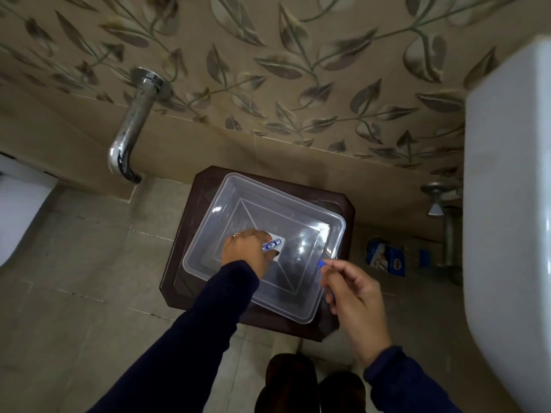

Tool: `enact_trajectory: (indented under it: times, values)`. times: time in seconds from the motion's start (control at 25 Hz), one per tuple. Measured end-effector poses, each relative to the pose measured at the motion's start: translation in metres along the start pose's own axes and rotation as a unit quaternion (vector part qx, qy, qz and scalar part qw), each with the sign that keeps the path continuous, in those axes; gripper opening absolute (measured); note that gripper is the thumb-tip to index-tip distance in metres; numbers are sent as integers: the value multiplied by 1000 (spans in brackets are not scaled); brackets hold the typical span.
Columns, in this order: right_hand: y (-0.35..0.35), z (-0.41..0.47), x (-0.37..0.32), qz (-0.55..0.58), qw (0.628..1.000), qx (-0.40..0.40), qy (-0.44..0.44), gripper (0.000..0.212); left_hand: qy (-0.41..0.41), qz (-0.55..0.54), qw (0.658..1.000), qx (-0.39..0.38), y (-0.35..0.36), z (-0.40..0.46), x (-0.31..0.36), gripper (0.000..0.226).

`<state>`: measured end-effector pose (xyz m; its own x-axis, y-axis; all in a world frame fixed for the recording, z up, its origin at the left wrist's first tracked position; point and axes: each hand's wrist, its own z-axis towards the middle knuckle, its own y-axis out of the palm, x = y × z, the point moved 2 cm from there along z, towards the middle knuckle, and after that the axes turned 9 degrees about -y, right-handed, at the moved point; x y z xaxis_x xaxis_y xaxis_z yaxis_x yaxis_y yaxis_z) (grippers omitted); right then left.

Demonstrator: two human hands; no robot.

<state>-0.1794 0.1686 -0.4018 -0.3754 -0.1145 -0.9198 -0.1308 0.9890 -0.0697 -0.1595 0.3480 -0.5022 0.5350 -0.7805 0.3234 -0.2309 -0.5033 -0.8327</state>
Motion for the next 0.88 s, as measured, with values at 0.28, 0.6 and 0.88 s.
enact_trajectory:
  times: [0.28,0.6,0.88]
  values:
    - [-1,-2,-35,2,999,10,-51,22,-23,-299,954,-22,-51,-29,45,23]
    - [-67,-49,-153,54,980,28,-191,15,114,-503,857,-10,-152,-138,155,29]
    - [-203,-114,-217,-3,941,169,-292,15,213,-515,830,-31,-178,-243,292,30]
